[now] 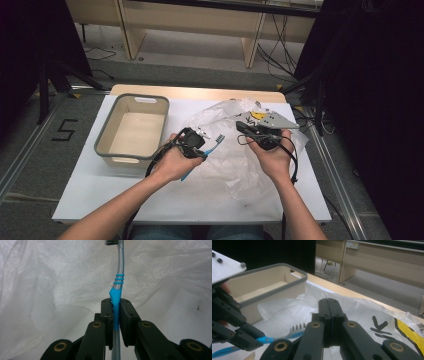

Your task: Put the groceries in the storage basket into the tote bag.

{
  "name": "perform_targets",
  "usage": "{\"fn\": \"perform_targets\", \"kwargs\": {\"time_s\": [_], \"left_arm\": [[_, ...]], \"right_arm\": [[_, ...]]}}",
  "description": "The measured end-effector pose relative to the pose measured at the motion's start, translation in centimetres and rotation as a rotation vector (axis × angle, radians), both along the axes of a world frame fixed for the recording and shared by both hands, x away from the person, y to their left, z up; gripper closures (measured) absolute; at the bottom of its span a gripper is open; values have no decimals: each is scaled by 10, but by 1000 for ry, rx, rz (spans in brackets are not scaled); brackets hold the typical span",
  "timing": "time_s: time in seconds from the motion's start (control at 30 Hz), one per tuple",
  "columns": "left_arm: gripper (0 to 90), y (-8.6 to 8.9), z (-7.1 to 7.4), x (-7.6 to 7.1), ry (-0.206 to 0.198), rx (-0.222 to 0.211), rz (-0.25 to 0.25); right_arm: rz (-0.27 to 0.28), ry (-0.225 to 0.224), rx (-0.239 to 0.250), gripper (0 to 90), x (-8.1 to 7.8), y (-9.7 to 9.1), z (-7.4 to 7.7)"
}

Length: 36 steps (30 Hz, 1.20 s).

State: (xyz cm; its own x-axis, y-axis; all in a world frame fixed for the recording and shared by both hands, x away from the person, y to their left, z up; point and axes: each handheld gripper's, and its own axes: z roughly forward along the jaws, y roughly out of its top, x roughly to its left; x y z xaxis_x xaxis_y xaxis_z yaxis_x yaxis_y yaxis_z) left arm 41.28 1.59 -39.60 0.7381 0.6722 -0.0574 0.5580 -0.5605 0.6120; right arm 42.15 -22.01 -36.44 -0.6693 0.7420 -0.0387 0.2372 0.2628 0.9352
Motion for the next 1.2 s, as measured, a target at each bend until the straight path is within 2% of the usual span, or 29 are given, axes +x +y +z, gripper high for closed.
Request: {"fn": "perform_targets", "kwargs": {"time_s": [0.6,0.8,1.0,1.2], "left_arm": [[817,-20,-8,15,3,2,24],[817,-28,-9,17,-50,-4,25],[816,-34,-12,20,-107,-29,23],[815,-39,-16,24,-171,-50,-2]], "right_arm": [[3,1,2,900,-1,1,1],[9,2,-3,900,-1,2,0],[10,2,-3,900,-1,3,0],[7,4,-2,900,-1,2,-1]]}}
